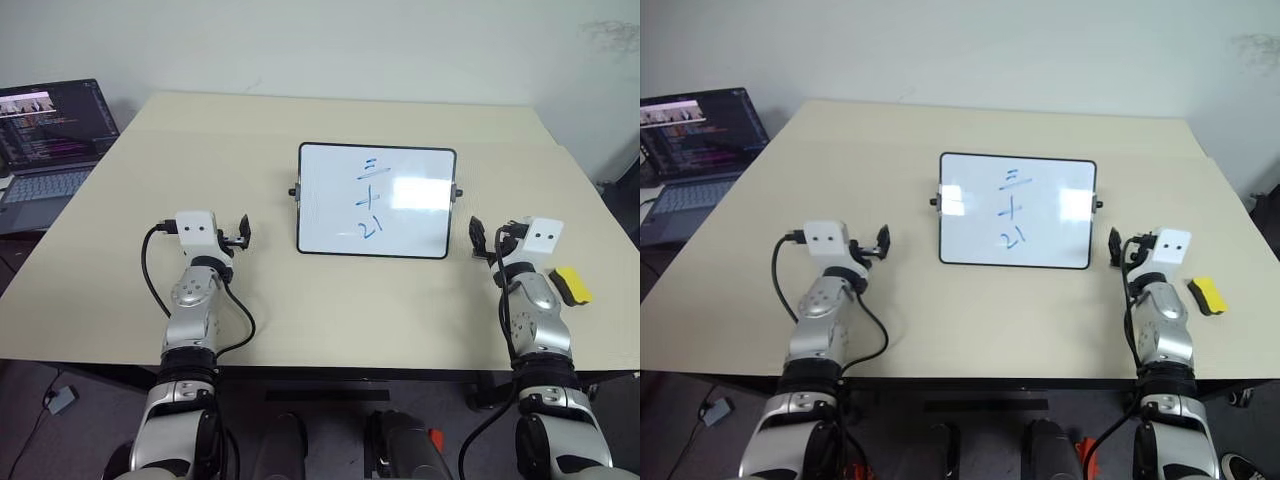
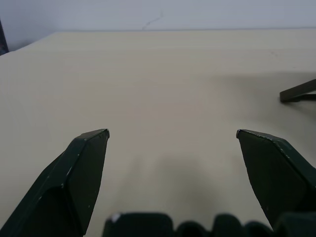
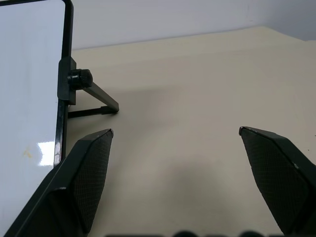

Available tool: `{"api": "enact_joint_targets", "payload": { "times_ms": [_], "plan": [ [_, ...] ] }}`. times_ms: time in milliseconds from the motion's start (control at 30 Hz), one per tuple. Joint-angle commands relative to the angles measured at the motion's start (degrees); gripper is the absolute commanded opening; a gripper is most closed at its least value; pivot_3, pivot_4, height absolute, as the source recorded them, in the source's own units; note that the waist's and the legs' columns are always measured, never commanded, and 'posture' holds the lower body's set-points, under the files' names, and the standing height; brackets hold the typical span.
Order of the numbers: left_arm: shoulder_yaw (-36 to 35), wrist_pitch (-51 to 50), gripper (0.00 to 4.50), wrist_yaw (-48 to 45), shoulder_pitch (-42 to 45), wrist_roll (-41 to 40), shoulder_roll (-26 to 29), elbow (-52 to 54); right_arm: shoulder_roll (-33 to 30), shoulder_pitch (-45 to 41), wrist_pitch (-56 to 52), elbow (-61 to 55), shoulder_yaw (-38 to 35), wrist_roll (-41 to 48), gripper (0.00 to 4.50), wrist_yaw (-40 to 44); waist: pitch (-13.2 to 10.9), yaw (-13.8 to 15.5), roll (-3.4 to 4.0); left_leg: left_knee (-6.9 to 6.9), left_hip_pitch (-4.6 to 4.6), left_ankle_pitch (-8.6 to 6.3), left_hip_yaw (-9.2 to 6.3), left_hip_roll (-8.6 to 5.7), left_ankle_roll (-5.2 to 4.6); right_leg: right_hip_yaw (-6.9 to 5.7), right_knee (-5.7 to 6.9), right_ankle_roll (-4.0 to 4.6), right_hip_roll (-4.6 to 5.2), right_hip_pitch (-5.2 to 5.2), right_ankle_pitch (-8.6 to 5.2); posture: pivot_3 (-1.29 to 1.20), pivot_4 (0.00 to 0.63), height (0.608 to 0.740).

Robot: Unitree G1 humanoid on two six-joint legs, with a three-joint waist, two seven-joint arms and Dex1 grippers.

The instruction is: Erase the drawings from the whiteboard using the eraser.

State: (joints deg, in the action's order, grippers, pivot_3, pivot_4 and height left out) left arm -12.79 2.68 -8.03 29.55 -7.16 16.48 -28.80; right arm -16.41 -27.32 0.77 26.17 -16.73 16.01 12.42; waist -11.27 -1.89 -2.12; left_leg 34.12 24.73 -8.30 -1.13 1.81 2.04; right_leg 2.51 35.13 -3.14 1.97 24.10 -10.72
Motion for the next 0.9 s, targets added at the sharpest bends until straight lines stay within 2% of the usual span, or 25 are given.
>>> {"api": "enact_joint_targets", "payload": {
  "times_ms": [33,333,467,733,900],
  "plan": [
    [0.2,0.8,4.5,-0.5,0.7,-0.4,-0.3,1.8,-0.1,0.3,0.0,-3.0,-0.5,0.6,4.49,0.2,0.0,0.0,0.0,0.0,0.0,0.0,0.0,0.0,0.0,0.0,0.0,0.0,0.0,0.0,0.0,0.0,0.15,0.74],
    [0.2,0.2,4.5,-1.4,1.5,-0.9,-0.2,1.0,-0.7,0.0,-0.5,-3.5,-1.1,0.6,4.49,-0.2,0.0,0.0,0.0,0.0,0.0,0.0,0.0,0.0,0.0,0.0,0.0,0.0,0.0,0.0,0.0,0.0,0.15,0.74],
    [0.8,-0.6,4.5,-4.6,2.4,-1.1,1.3,1.0,-2.1,0.3,-2.2,-5.6,-1.8,1.1,4.49,0.1,0.0,0.0,0.0,0.0,0.0,0.0,0.0,0.0,0.0,0.0,0.0,0.0,0.0,0.0,0.0,0.0,0.15,0.74],
    [3.3,-10.5,4.5,-24.8,5.4,-7.2,10.3,8.3,-12.1,2.7,-15.6,-14.5,-4.2,4.3,4.49,3.6,0.0,0.0,0.0,-0.01,0.03,0.0,0.0,0.0,0.0,-0.01,-0.01,0.04,0.0,0.03,-0.02,0.0,0.15,0.74],
    [8.2,-20.4,4.5,-35.8,6.5,-12.2,12.4,18.5,-18.6,3.7,-22.5,-13.6,-8.1,5.9,4.49,5.5,0.0,0.1,0.0,0.0,0.03,0.0,0.04,-0.01,0.0,0.0,-0.06,0.04,0.06,-0.01,-0.03,0.0,0.15,0.74]
  ]
}}
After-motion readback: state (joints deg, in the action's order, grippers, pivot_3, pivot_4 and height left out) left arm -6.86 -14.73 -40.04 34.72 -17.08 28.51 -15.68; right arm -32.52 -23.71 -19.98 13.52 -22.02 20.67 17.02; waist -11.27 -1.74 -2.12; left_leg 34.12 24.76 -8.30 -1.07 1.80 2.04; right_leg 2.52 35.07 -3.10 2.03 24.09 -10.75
